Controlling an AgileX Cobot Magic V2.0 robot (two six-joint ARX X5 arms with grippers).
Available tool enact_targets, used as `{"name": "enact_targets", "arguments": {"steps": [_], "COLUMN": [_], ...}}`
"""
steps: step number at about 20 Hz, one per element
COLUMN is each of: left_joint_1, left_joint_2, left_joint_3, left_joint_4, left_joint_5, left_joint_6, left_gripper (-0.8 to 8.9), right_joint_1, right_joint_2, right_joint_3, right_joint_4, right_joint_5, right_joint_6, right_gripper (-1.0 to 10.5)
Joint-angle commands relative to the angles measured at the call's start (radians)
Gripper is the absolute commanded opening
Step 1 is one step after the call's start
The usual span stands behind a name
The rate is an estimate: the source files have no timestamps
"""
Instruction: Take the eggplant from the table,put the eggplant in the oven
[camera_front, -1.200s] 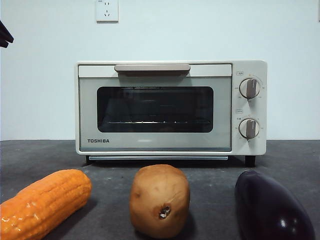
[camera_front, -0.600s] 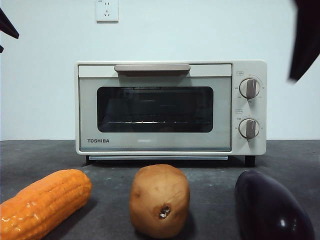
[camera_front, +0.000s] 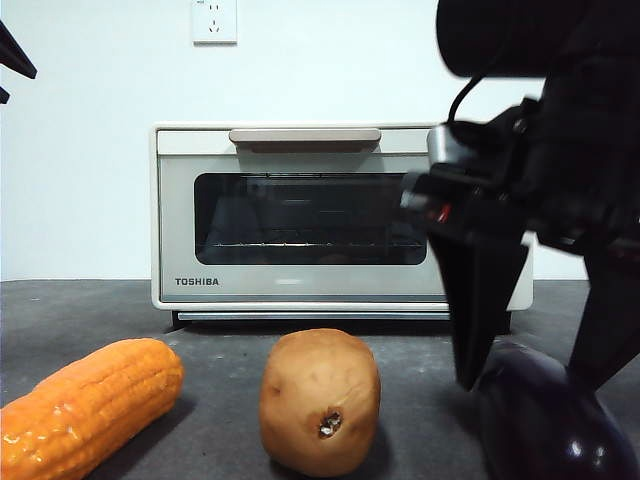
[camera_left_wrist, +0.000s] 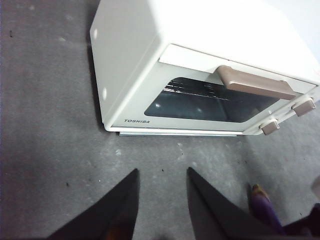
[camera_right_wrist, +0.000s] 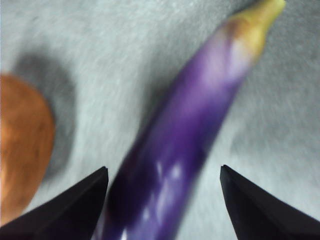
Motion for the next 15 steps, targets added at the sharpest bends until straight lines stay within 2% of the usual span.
{"name": "enact_targets", "arguments": {"steps": [1, 4, 5, 7, 8, 10, 15], "left_joint_1": [-0.003, -0.003, -0.003, -0.003, -0.003, -0.005, -0.101], "left_joint_2": [0.006, 0.006, 0.006, 0.006, 0.006, 0.006, 0.103], "left_joint_3": [0.016, 0.016, 0.016, 0.016, 0.016, 0.016, 0.085], "left_joint_4": [0.011, 0.011, 0.011, 0.010, 0.010, 0.011, 0.013], "left_joint_5": [0.004, 0.003, 0.003, 0.003, 0.004, 0.004, 0.004], "left_joint_6": [0.020, 0.020, 0.020, 0.020, 0.021, 0.020, 0.020], "left_gripper": [1.50, 1.41, 1.18, 0.51, 0.13, 0.03, 0.03], "right_joint_1": [0.011, 0.011, 0.011, 0.011, 0.011, 0.011, 0.011], "right_joint_2": [0.033, 0.034, 0.034, 0.033, 0.031, -0.013, -0.300], "right_joint_3": [0.008, 0.008, 0.008, 0.008, 0.008, 0.008, 0.008], "right_joint_4": [0.039, 0.047, 0.047, 0.043, 0.032, -0.021, -0.191], "right_joint_5": [-0.016, -0.020, -0.018, 0.011, 0.012, 0.016, 0.094], "right_joint_6": [0.019, 0.040, 0.038, 0.013, 0.010, -0.013, -0.073], "right_gripper": [3.5, 1.8, 1.1, 0.4, 0.3, 0.3, 0.3]}}
